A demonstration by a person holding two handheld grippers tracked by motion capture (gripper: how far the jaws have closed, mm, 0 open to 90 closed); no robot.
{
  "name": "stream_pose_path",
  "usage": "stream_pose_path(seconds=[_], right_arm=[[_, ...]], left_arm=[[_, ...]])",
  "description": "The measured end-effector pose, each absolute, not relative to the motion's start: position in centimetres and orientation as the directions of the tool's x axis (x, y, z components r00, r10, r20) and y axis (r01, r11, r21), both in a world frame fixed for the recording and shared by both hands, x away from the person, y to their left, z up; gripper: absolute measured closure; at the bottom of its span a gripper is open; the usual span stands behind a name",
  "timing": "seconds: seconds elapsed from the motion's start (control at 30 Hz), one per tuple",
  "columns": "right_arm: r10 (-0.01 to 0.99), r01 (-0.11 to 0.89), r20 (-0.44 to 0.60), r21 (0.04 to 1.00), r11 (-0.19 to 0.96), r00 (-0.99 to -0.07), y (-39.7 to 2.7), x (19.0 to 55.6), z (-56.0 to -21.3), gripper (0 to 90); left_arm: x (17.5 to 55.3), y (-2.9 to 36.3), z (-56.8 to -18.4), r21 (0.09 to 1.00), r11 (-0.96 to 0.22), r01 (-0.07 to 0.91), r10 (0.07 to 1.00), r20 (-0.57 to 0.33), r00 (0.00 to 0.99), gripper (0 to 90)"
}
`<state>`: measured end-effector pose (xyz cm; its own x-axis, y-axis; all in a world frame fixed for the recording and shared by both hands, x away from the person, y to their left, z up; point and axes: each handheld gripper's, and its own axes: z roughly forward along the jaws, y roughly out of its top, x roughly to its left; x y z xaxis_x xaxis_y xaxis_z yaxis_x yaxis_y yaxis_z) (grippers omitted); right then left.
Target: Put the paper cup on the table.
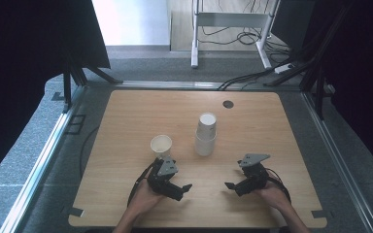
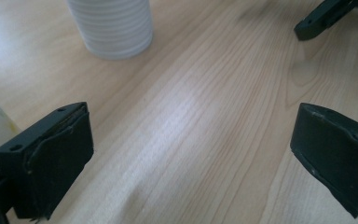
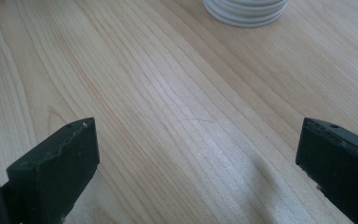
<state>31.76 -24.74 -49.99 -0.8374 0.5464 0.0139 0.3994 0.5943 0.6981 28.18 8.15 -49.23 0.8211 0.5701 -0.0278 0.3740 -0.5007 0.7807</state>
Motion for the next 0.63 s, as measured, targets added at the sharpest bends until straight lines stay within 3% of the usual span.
stream_pose_path(seconds=[0.63], right_arm=[[0.543,0.402,-0.007,0.665,0.630,-0.840,-24.6,31.9,-51.7,0.0]], left_arm=[[28.2,7.8,-52.1,0.668,-0.596,0.445,0.586,-0.018,0.810,0.0]])
